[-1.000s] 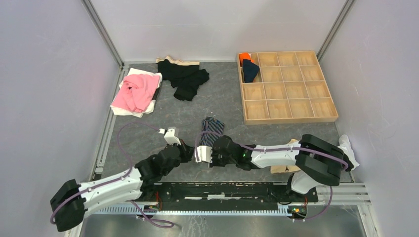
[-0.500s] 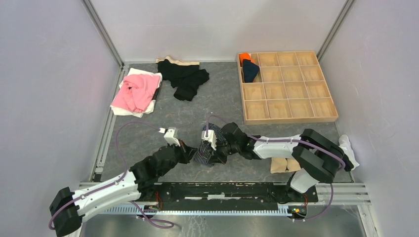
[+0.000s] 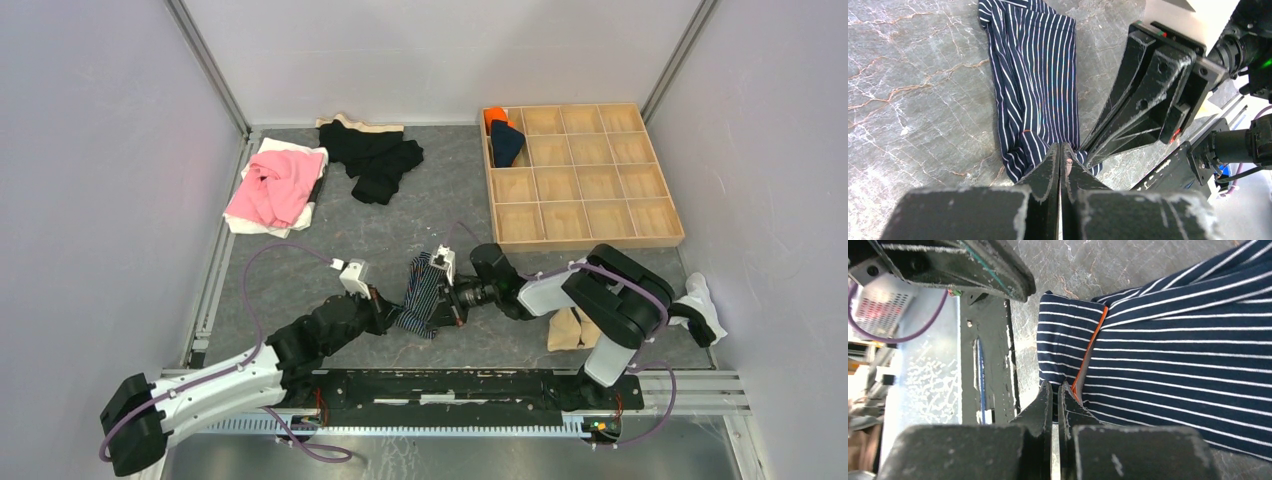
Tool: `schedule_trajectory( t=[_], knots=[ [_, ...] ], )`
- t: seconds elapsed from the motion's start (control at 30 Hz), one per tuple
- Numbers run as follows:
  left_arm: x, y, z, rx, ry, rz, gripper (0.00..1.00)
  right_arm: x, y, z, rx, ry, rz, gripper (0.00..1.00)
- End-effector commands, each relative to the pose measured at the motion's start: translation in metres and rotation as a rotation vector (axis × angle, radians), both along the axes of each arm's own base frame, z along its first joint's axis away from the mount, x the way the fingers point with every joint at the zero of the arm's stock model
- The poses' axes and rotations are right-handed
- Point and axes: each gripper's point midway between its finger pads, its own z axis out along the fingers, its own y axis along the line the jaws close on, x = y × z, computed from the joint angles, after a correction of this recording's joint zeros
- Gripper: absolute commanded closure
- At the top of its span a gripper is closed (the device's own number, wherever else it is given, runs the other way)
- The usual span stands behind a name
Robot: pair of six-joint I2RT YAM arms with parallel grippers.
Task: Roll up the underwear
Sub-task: Roll the underwear to the center of the board.
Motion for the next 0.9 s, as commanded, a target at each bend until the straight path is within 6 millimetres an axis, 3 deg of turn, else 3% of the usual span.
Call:
schedule_trajectory(
  t=[0.0, 0.43, 0.87],
  knots=[
    [0.001, -0.009, 0.012, -0.016, -0.05, -0.05, 0.98, 0.006, 0.001, 0.006, 0.054, 0.118, -0.053, 1.0],
    [-0.004, -0.025, 0.012, -0.039, -0.047, -0.122, 0.98, 0.034, -0.014, -0.028, -0.089, 0.217, -0.195, 1.0],
    [0.002, -0.036, -0.005, -0.038, -0.022, -0.121, 0.98, 0.045, -0.02, -0.039, -0.163, 0.204, -0.224, 1.0]
  ],
)
